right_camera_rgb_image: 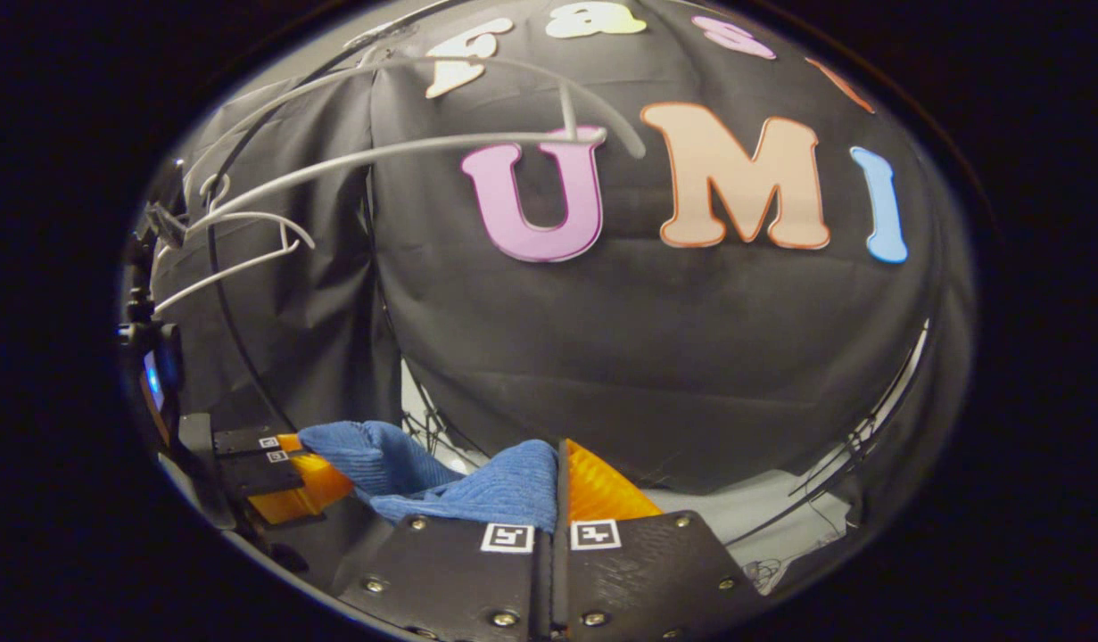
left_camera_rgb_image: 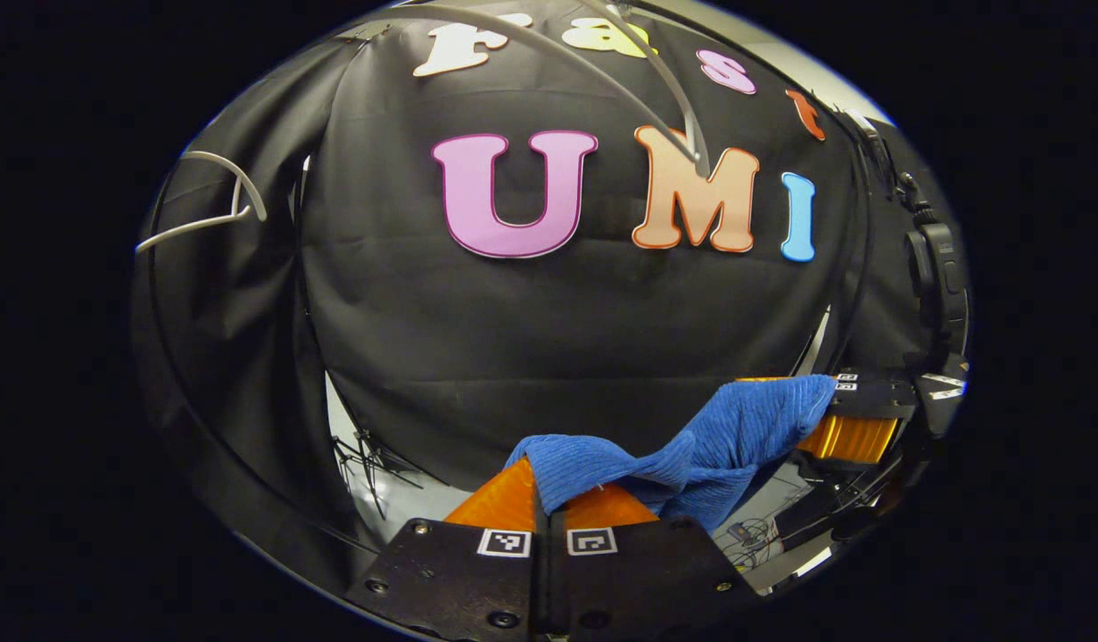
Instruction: Grasp the clothes on the hanger with both hands and then place them into the laundry hamper below.
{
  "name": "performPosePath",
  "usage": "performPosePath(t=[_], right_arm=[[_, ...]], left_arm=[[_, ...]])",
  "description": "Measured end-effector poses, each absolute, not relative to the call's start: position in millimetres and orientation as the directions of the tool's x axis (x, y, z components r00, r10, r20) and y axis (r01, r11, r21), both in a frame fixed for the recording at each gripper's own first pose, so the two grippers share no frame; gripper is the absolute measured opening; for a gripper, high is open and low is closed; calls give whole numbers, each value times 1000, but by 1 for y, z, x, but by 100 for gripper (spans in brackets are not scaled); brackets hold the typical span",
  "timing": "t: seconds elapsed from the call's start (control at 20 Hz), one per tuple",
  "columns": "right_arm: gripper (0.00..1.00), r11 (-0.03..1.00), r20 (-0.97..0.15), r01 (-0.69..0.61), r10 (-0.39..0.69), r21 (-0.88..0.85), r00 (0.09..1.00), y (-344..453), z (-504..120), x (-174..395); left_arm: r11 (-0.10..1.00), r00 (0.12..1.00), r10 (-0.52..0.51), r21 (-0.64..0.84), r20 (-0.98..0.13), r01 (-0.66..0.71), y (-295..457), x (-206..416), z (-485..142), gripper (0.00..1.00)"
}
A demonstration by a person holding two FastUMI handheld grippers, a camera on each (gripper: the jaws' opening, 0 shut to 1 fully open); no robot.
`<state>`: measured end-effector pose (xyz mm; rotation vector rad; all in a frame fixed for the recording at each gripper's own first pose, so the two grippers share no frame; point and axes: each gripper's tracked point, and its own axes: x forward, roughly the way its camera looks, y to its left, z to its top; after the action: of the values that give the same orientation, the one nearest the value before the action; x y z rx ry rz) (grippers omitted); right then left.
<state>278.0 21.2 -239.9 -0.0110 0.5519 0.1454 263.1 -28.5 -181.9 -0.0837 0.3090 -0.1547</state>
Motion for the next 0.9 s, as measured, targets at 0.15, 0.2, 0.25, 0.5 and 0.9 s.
performPosePath(t=[0.15,0.2,0.25,0.5,0.9], right_arm=[[1,986,-568,-165,153,32,808,28,-266,279],[1,985,-589,-170,153,26,794,28,-278,279],[1,985,-606,-169,149,24,782,28,-289,279],[1,988,-724,-147,130,41,677,20,-356,269],[2,991,-876,-113,120,76,467,28,-439,253]], left_arm=[[983,921,-179,-106,-347,151,-34,271,-207,1],[983,912,-177,-106,-369,147,-33,273,-218,1],[984,901,-175,-110,-397,143,-33,274,-229,1],[978,805,-201,-166,-559,129,-38,275,-301,1],[966,650,-203,-257,-733,12,-29,257,-377,1]])
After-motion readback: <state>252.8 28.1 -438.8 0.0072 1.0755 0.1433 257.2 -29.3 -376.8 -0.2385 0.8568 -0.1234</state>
